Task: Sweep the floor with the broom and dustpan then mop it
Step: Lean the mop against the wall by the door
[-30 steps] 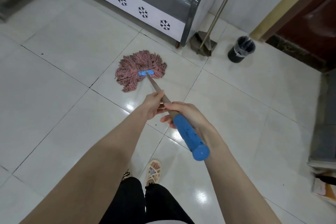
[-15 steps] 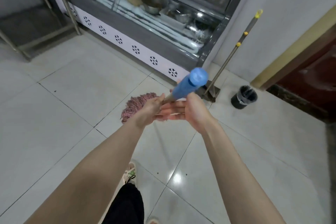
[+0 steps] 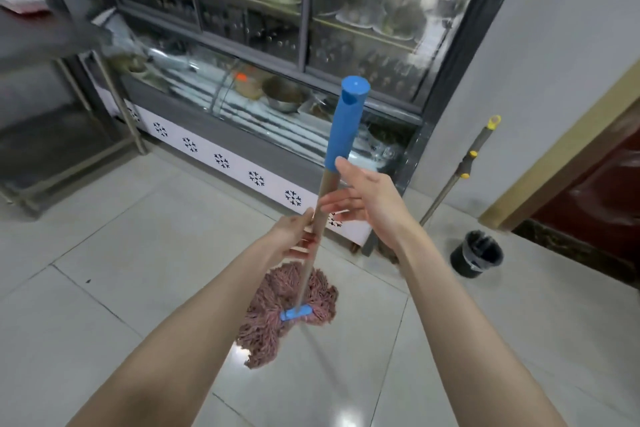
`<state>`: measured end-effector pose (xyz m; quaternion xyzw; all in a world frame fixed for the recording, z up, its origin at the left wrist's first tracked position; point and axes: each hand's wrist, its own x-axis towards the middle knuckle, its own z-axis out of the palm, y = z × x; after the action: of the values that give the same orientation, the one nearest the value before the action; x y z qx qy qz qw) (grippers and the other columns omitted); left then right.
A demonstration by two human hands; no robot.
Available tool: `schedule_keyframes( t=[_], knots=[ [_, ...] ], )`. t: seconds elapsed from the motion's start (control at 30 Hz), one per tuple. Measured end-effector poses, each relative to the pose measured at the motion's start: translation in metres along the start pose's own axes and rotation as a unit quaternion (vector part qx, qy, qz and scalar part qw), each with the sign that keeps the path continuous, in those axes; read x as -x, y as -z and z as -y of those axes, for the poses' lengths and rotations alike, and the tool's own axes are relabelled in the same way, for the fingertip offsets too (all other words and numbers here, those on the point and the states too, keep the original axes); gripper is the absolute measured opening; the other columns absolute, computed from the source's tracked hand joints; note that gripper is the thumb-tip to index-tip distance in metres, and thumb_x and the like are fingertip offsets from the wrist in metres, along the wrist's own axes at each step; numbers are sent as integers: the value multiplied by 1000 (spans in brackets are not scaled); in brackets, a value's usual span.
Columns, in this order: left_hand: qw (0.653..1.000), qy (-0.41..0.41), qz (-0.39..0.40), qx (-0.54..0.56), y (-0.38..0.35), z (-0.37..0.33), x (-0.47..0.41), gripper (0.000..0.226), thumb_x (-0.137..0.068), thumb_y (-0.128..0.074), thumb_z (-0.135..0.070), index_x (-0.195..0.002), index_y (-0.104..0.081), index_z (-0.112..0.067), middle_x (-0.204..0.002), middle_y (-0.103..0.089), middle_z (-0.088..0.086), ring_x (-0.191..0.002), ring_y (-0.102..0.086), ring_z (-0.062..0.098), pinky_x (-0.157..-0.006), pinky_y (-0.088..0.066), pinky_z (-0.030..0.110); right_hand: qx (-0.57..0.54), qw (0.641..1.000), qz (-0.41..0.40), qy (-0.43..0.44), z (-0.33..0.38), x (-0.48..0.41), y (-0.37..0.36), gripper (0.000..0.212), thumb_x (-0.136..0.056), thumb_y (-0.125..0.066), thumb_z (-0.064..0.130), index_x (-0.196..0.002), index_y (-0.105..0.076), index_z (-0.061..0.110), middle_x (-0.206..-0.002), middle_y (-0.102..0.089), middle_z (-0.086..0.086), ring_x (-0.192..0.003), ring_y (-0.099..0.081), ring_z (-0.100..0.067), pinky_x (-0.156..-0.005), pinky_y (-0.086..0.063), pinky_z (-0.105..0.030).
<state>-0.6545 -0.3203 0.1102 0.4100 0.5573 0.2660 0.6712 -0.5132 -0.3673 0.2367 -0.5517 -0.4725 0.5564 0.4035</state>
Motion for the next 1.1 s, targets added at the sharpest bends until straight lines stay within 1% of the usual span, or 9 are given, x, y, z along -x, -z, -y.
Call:
schedule_keyframes(
  t=[0.2, 0.33, 0.43, 0.5, 0.57, 0.67, 0.83, 1.0, 1.1],
  knots=[
    [999, -35, -4, 4, 39, -37, -46, 41, -95, -53, -41, -117, -60, -7, -79, -57, 3, -70, -52, 15, -75, -58, 37, 5, 999, -20, 40, 22, -74, -3, 32, -87, -64, 45, -99, -70, 16, -71, -69, -16, -61, -64, -22, -64, -55, -29],
    [998, -55, 11, -9, 48, -47, -72, 30, -92, -59, -36, -110, -63, -12, -89, -56, 3, -78, -53, 14, -81, -58, 38, 16, 997, -30, 72, 28, -115, 3, 30, -87, -65, 41, -86, -74, 12, -59, -55, -2, -52, -50, -11, -60, -48, -26],
    [995, -84, 25, -51, 51, -63, -97, 28, -90, -64, -32, -114, -61, -18, -101, -63, -2, -87, -59, 9, -80, -58, 33, 33, 993, -34, 105, 32, -150, 12, 21, -89, -64, 36, -85, -73, 17, -57, -56, 13, -55, -51, 0, -65, -48, -25],
    [991, -96, 24, -91, 49, -76, -117, 27, -89, -66, -31, -114, -60, -22, -102, -64, -5, -89, -60, 6, -77, -57, 28, 43, 992, -34, 115, 31, -176, 19, 16, -88, -65, 37, -91, -73, 24, -68, -67, 16, -67, -59, 4, -75, -51, -27],
    [988, -104, 13, -109, 46, -84, -135, 27, -88, -66, -32, -113, -62, -22, -99, -63, -5, -88, -60, 5, -76, -54, 26, 51, 992, -24, 112, 28, -196, 25, 13, -87, -65, 38, -92, -73, 28, -88, -73, 7, -83, -64, -2, -84, -52, -29],
    [987, -110, 5, -114, 42, -93, -163, 23, -89, -65, -31, -109, -65, -22, -97, -63, -5, -87, -59, 7, -82, -50, 29, 38, 995, -15, 89, 20, -228, 36, 22, -88, -65, 35, -97, -74, 17, -99, -73, -5, -95, -68, -16, -83, -55, -24],
    [989, -113, 15, -93, 37, -104, -196, 19, -88, -66, -32, -106, -64, -25, -104, -65, -4, -96, -59, 10, -90, -49, 33, 15, 999, 7, 45, -2, -269, 52, 19, -88, -65, 35, -96, -73, 19, -104, -69, -18, -99, -67, -28, -90, -55, -35],
    [989, -107, 21, -95, 41, -107, -226, 15, -89, -65, -29, -104, -64, -24, -100, -66, -9, -95, -59, 6, -88, -49, 32, -13, 1000, 27, 10, -15, -301, 63, 20, -92, -59, 36, -102, -68, 22, -106, -72, -8, -98, -70, -19, -85, -56, -27],
    [989, -103, 28, -97, 43, -108, -248, 15, -90, -64, -28, -104, -64, -22, -97, -65, -10, -93, -58, 5, -86, -49, 31, -28, 999, 27, -10, -26, -321, 68, 21, -93, -58, 33, -104, -68, 18, -107, -71, -11, -97, -70, -21, -84, -56, -28]
  ],
)
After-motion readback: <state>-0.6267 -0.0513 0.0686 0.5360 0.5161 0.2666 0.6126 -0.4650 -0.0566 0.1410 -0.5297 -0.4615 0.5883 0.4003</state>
